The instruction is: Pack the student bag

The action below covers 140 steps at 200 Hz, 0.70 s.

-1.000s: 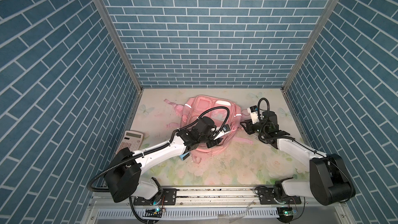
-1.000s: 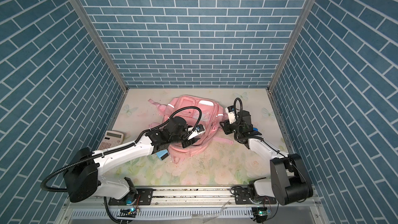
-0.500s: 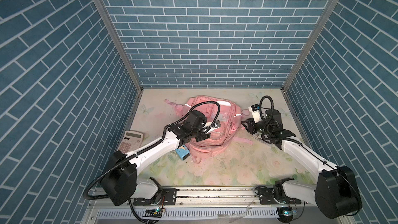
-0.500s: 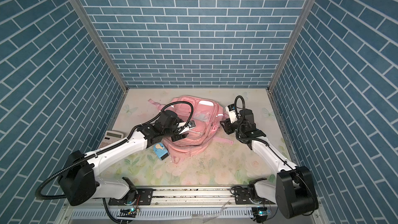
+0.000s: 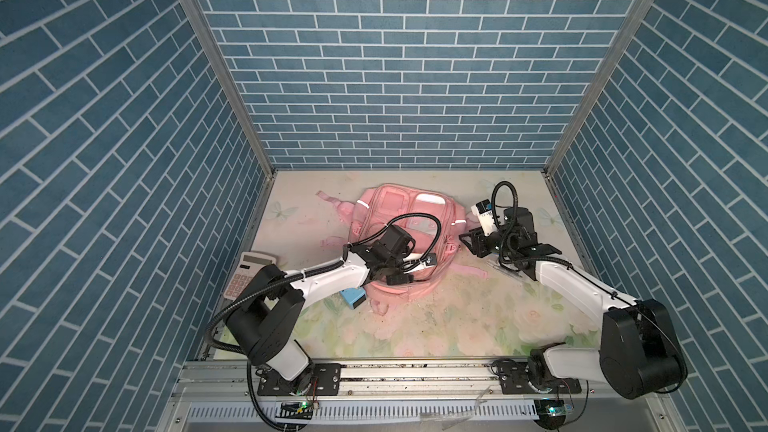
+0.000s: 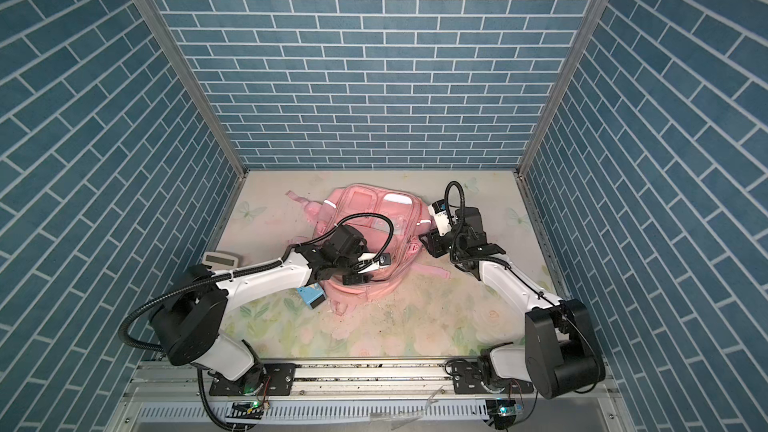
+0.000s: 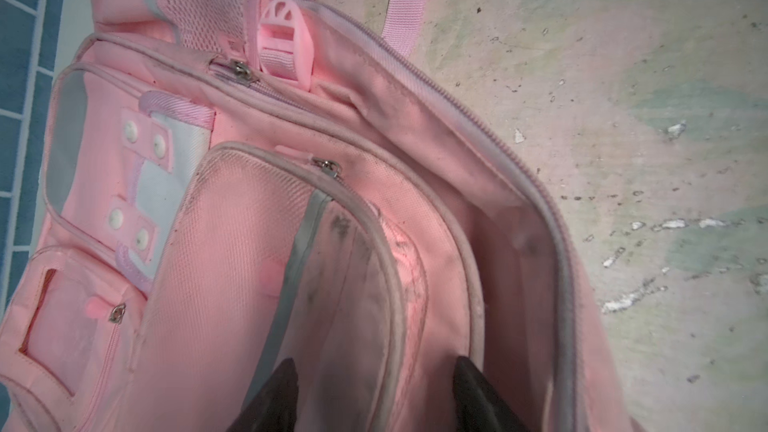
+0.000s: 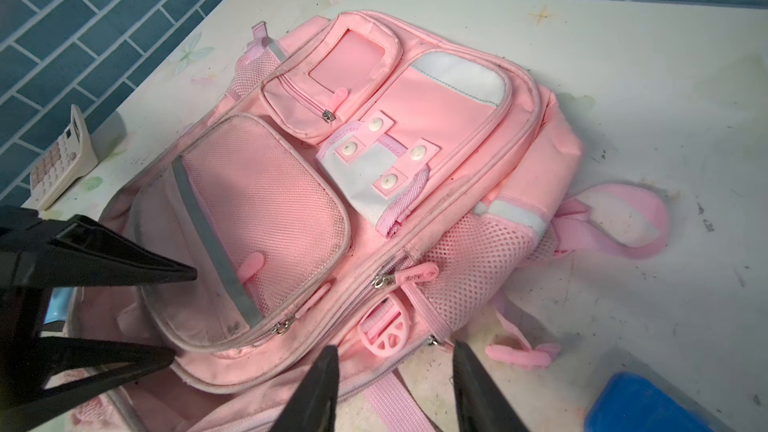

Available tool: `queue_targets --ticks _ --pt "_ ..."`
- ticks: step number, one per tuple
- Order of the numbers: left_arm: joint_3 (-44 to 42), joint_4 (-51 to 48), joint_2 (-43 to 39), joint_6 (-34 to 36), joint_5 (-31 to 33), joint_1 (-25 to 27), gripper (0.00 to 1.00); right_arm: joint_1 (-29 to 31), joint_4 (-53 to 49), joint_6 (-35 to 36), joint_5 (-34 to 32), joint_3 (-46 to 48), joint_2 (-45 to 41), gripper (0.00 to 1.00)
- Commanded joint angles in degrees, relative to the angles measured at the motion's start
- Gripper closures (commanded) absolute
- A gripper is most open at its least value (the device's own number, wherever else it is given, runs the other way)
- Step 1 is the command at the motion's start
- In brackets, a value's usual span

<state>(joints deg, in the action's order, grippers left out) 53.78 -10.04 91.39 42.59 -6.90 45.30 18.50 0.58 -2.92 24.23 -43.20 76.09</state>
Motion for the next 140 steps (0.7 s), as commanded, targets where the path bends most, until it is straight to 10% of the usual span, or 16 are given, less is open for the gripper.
queue_targets --ticks 1,34,78,140 --pt "-0.7 5.1 1.6 -1.0 5.6 1.3 0.39 0.4 -0.4 2.2 1.2 -1.0 1.0 0.54" --pt "-1.6 7.8 2.8 -3.0 13.8 3.6 0.51 0.4 -0.2 2.6 1.2 -0.7 1.4 0.54" --pt "-4.0 10.5 -2.9 -4.8 12.8 3.6 1.0 0.7 -0.1 2.9 1.5 -0.9 2.0 0.56" --pt "-1.2 10.8 -8.8 -4.4 11.1 2.1 1.0 3.8 2.0 4.4 0.5 -6.9 7.3 0.55"
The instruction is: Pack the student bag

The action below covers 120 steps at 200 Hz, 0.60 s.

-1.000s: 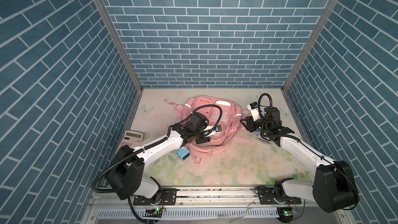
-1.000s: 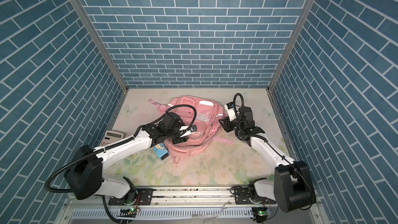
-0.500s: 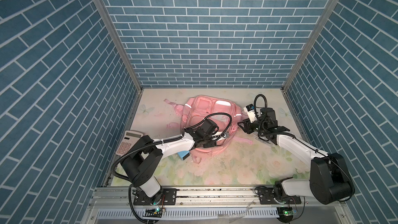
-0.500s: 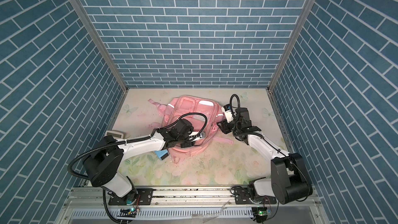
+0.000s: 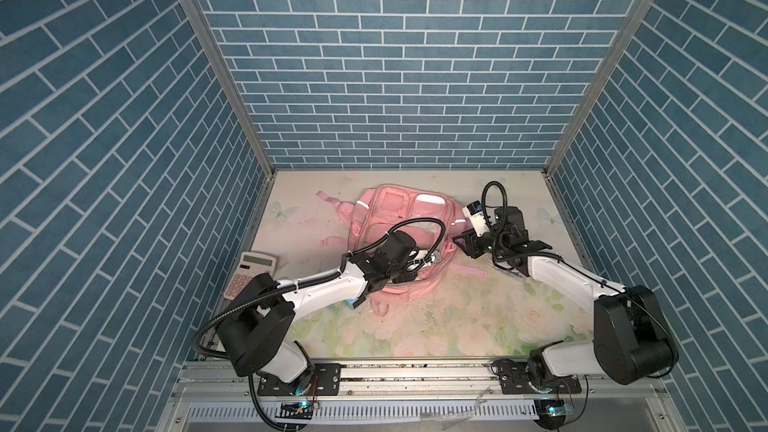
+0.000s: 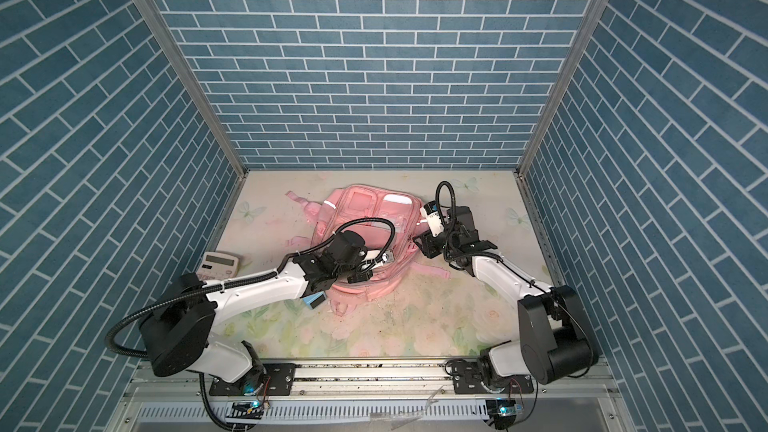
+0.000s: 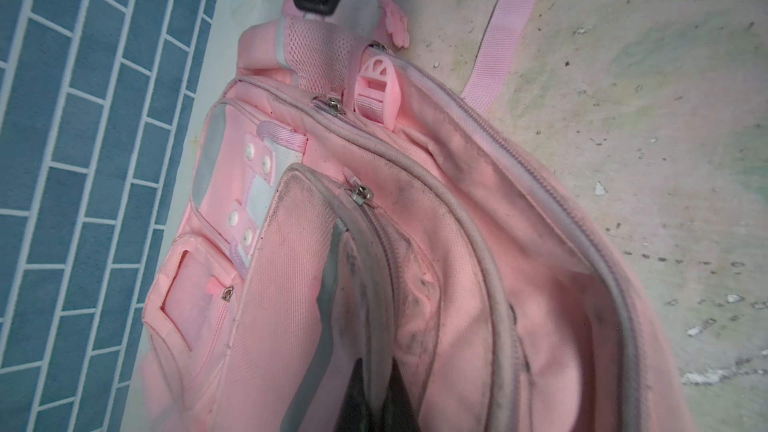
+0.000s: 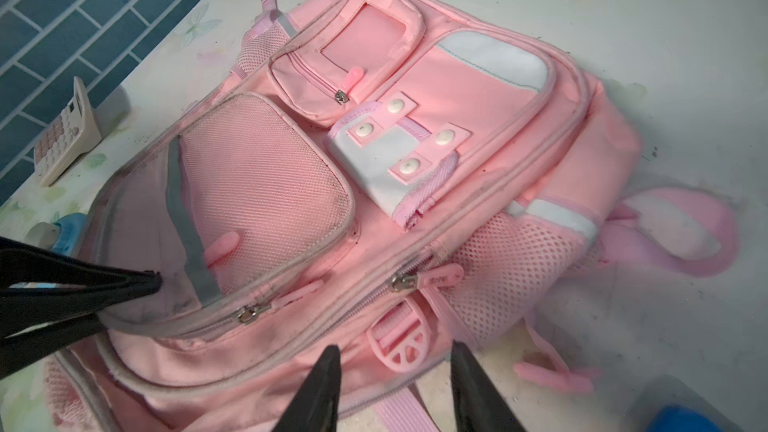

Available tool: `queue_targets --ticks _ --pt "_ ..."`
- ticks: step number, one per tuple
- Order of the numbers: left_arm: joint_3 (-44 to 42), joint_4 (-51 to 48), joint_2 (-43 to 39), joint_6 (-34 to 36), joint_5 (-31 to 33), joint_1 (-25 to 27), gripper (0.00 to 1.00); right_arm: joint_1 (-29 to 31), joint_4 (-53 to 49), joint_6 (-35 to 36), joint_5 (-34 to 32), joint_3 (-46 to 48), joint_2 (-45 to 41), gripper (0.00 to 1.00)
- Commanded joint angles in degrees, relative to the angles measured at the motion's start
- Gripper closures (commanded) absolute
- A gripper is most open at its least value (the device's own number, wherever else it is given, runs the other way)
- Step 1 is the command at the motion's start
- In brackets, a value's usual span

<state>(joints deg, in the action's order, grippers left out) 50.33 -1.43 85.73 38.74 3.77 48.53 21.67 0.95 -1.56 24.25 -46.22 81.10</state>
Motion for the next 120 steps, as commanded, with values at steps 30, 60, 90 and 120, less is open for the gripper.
queue_targets --ticks 30,60,90,120 --pt "3.0 4.1 -5.5 0.7 -0.2 -2.6 1.0 0.5 1.7 4.9 0.0 -7.0 5.6 0.53" --pt "4.1 5.9 -7.7 0.8 -4.7 -5.4 1.0 -0.2 3.9 8.2 2.8 -6.7 6.8 0.53" --pt "3.9 7.4 -9.8 1.7 -11.9 -9.1 1.0 -0.8 10.2 7.4 5.7 -2.7 4.4 0.52" --pt "3.9 8.4 -10.9 1.7 -18.0 -11.3 1.0 -1.0 15.2 6.4 6.3 2.4 1.6 0.51"
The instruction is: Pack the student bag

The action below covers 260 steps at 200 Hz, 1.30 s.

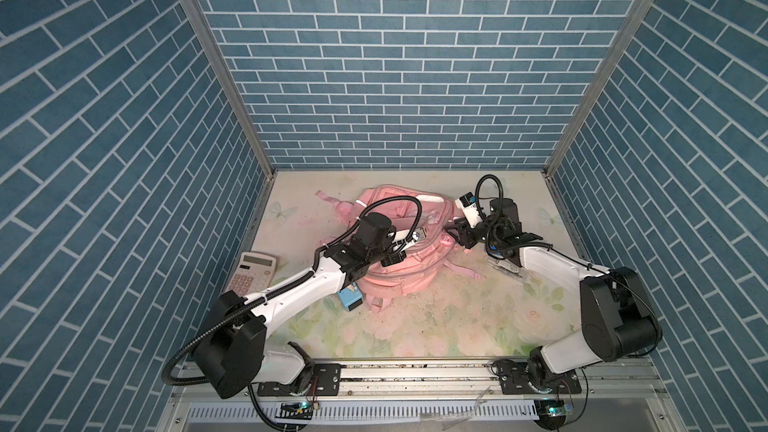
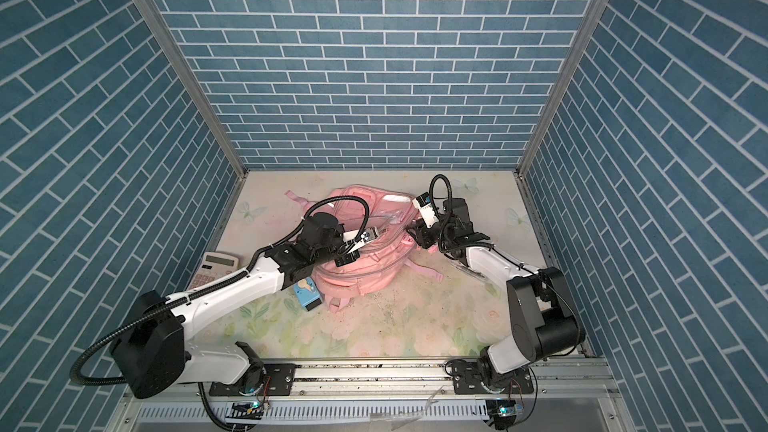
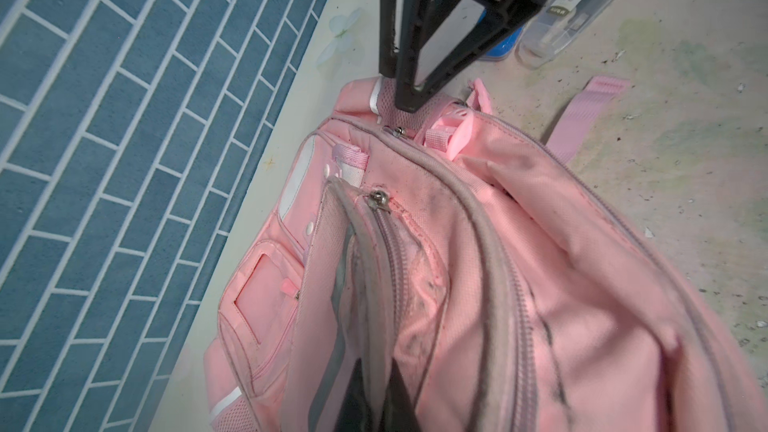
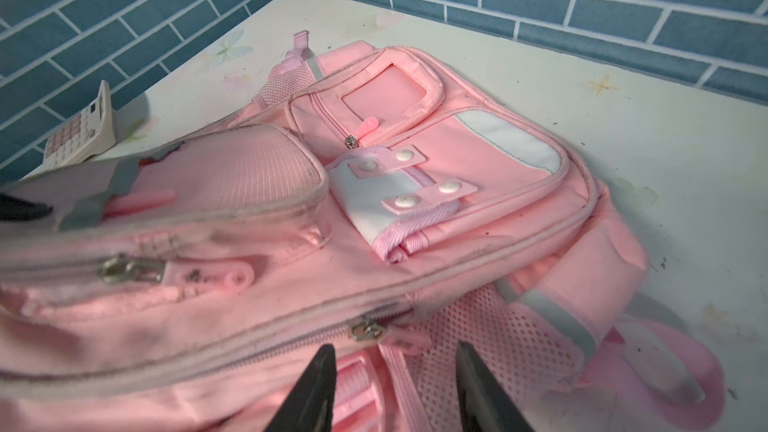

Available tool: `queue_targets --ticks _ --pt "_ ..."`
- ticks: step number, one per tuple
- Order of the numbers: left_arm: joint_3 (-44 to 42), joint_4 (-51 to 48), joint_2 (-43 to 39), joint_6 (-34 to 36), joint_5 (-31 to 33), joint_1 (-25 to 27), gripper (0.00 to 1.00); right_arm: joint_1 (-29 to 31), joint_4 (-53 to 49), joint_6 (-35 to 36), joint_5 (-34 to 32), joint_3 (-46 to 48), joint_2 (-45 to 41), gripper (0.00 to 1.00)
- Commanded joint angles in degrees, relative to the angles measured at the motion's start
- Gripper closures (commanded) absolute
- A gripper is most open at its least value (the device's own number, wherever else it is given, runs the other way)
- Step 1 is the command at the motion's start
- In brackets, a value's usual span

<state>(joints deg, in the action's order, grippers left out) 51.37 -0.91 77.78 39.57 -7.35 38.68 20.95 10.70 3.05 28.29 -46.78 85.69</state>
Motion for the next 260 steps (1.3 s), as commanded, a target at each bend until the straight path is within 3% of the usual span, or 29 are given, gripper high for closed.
queue_targets --ticks 1,56,99,134,172,241,260 --pt "2.9 7.8 -2.9 0.9 -7.0 -1.5 1.0 -0.2 5.4 1.7 2.2 3.0 -3.1 0.51" --pt "4.2 6.1 -3.6 1.7 -9.2 -2.4 1.0 -1.0 6.4 -1.9 -2.9 6.4 -5.9 0.41" --pt "2.8 7.8 -5.3 1.6 -12.2 -4.1 1.0 -1.1 12.6 -0.8 4.7 9.3 -5.0 0.42" --pt "2.2 8.3 -5.7 2.1 -14.9 -5.6 1.0 -1.3 25.0 -0.1 9.6 14.9 -4.6 0.43" --pt "1.6 7.8 -6.6 2.8 -17.2 -6.0 1.0 -1.6 28.8 -0.4 15.0 14.3 -0.9 0.46" --pt "1.3 7.5 -7.0 3.1 -17.9 -6.3 1.0 -3.7 35.5 -1.7 19.8 14.1 2.0 0.49" --pt "1.5 6.5 -7.2 3.1 -18.6 -6.2 1.0 -3.8 35.0 -2.5 17.4 13.2 4.3 0.49"
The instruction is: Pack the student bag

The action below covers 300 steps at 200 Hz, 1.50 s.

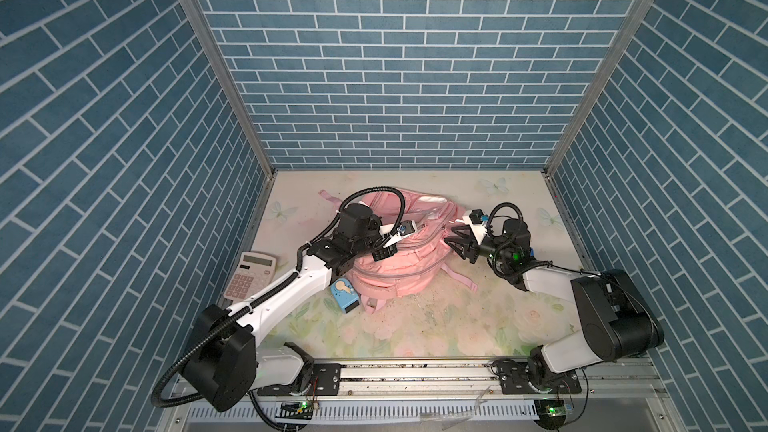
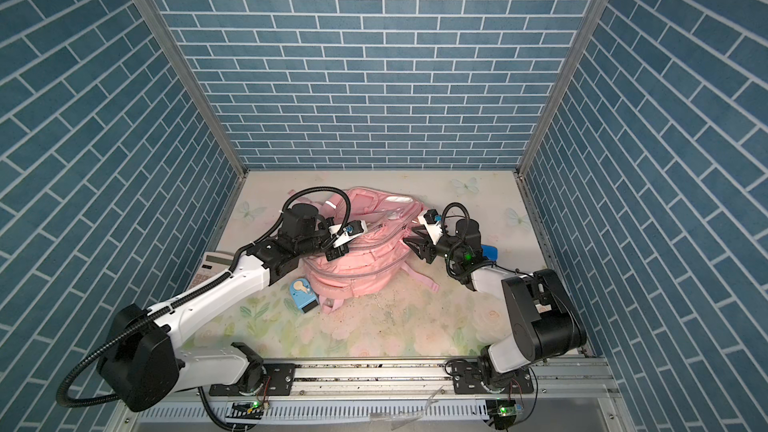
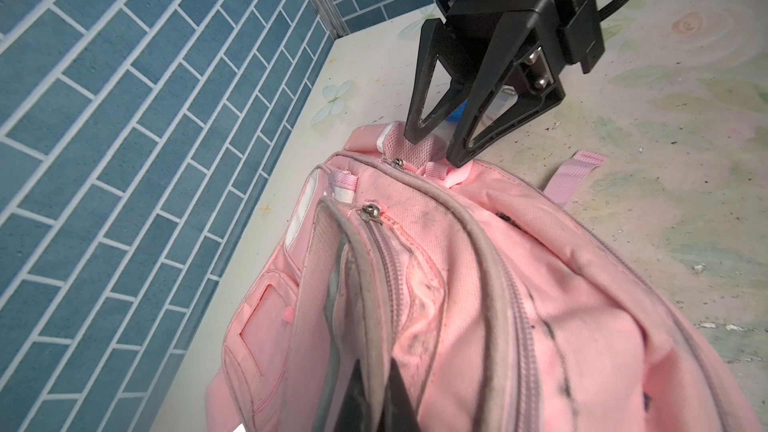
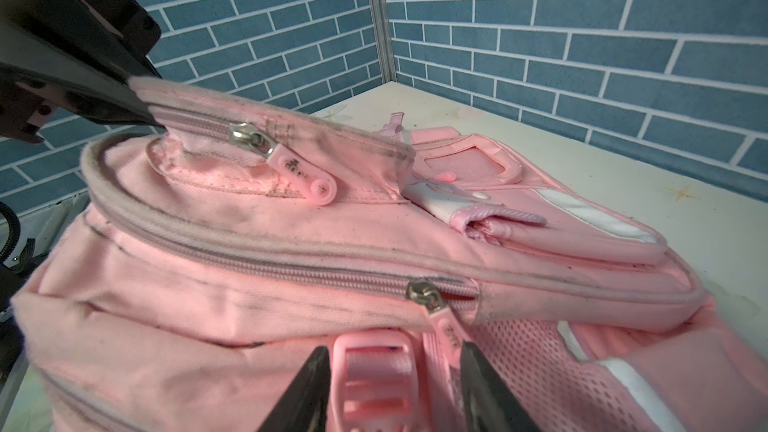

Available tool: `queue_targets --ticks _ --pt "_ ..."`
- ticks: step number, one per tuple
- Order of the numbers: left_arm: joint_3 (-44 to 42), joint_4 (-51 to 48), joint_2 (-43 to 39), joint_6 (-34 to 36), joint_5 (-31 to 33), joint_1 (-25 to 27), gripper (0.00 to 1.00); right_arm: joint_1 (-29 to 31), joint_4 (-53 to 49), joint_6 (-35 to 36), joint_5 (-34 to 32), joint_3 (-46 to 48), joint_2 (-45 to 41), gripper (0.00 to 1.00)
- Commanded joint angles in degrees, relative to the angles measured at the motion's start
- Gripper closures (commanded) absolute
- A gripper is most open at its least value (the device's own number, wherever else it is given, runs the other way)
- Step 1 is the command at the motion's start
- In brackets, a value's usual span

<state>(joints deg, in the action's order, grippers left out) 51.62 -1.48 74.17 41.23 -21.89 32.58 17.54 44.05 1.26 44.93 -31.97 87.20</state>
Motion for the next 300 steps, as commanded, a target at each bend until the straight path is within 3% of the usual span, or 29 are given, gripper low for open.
queue_targets --ticks 1,21,65,134,181,208,235,263,300 --pt "1.2 7.1 -3.6 1.5 -4.1 -0.2 1.0 -0.4 1.5 -0.7 0.7 -1.7 3.0 0.49" --pt "0.7 7.5 -3.9 1.1 -4.4 -0.2 1.0 -0.6 1.1 -1.9 0.5 -3.3 6.5 0.51" --pt "0.7 8.5 -3.2 0.8 -4.8 -0.1 1.0 -0.6 10.4 -6.7 5.4 -3.8 11.7 0.53" --pt "1.4 10.0 -1.9 -0.1 -5.0 -0.2 1.0 -0.9 9.6 -7.9 14.6 -8.1 18.2 0.55" --pt "1.4 10.5 -2.0 -0.5 -3.8 -0.2 1.0 -1.5 17.6 -13.9 15.7 -5.4 16.8 0.71" --pt "1.3 10.2 -2.4 -0.5 -3.4 -0.2 1.0 -1.7 19.4 -12.4 14.8 -1.2 12.1 0.74" --pt "1.2 9.7 -2.6 -0.5 -3.8 -0.2 1.0 -2.4 13.2 -8.3 11.4 -0.3 8.9 0.74" --pt "1.0 9.6 -3.2 -1.0 -5.2 -0.3 1.0 -3.0 17.1 -7.7 5.2 2.6 5.5 0.65" --pt "0.8 9.4 -3.3 -1.4 -6.5 -0.3 1.0 -3.1 13.4 -5.5 8.6 -2.6 9.0 0.6"
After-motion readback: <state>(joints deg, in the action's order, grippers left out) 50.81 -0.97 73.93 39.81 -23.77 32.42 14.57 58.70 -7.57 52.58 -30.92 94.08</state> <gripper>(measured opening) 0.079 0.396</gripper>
